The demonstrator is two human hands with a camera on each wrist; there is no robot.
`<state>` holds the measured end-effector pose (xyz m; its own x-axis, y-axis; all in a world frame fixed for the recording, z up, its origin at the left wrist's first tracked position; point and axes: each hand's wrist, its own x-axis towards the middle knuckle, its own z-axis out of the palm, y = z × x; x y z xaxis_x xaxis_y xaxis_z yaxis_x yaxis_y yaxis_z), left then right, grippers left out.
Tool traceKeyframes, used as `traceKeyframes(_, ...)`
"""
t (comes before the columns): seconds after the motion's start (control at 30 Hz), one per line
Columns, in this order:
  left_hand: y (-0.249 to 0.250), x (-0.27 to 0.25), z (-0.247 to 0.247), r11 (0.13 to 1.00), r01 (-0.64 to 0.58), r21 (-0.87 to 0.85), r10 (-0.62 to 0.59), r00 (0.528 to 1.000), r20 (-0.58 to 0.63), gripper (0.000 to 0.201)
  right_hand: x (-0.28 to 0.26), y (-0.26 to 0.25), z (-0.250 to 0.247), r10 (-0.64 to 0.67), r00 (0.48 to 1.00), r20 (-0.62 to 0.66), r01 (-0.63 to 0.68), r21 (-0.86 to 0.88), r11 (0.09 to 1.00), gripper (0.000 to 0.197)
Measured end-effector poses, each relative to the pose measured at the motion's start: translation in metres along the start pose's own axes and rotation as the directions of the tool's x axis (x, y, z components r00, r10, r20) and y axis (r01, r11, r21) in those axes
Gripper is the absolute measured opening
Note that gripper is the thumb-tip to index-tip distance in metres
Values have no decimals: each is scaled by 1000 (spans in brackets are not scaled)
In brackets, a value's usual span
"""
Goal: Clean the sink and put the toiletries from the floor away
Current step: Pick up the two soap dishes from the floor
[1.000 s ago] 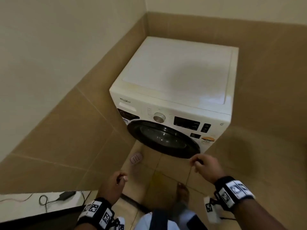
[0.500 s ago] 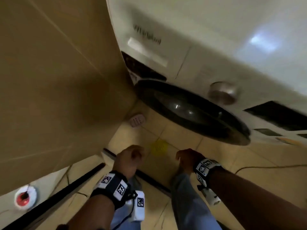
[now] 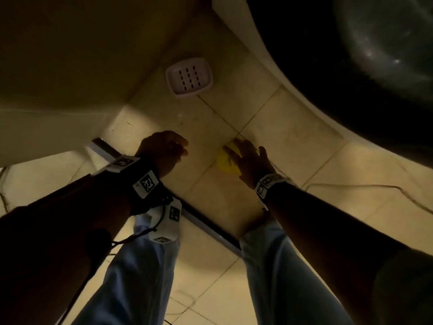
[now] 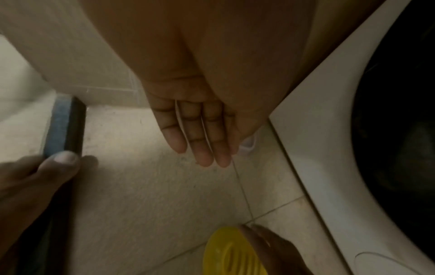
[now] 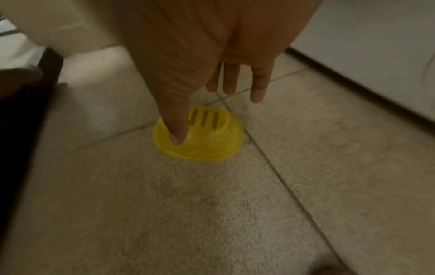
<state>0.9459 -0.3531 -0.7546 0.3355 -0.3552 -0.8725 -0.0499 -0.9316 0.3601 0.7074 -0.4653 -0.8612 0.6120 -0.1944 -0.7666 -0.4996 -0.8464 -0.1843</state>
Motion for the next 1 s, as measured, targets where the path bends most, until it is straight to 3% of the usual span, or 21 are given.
traceKeyframes(0.1,-28,11,27,999,46,-28,-44,998,44,23,11,-2,27,-31,1000,-6,30,-87,996,115)
traceKeyframes(0.27,-44,0,48,996,85,-37,-80,990,116,13,16,3,30,-49,996,69,60,-160,985,95)
traceKeyframes(0.33,-40,-4,50,996,83,23,-86,986,142,13,17,6,22,-39,994,104,57,-179,982,96)
traceKeyframes(0.43,-27,-3,49,996,66,68,-74,990,119,14,19,13,4,41,989,140,-32,-66,997,109)
traceKeyframes(0.5,-16,1,47,997,53,60,-58,994,94,16,18,14,-11,92,993,68,-101,134,986,113)
traceKeyframes(0.57,-7,10,44,998,50,43,-53,996,69,16,18,9,-24,154,987,-43,-118,451,885,111)
traceKeyframes(0.63,1,16,42,999,40,11,-40,998,51,14,17,0,-38,215,969,-122,-54,742,668,107)
traceKeyframes(0.7,4,20,42,998,61,-12,-61,998,14,9,14,-10,-52,244,949,-200,59,872,486,102)
traceKeyframes(0.8,2,21,46,957,247,-150,-247,969,23,67,11,-25,-73,200,953,-229,191,963,193,92)
traceKeyframes(0.83,2,19,47,902,335,-272,-322,942,92,75,10,-29,-79,164,962,-220,206,973,102,89)
traceKeyframes(0.9,0,12,47,693,478,-539,-386,878,282,69,10,-38,-85,76,974,-215,215,977,9,83)
traceKeyframes(0.93,-3,8,45,584,503,-637,-378,863,334,58,11,-41,-85,28,978,-208,209,978,-4,81)
traceKeyframes(0.97,-5,8,42,533,488,-691,-360,870,337,44,11,-43,-85,-17,981,-193,193,981,-2,81)
traceKeyframes(1.0,-12,11,39,539,464,-703,-362,881,304,29,14,-44,-84,-56,985,-165,166,986,28,83)
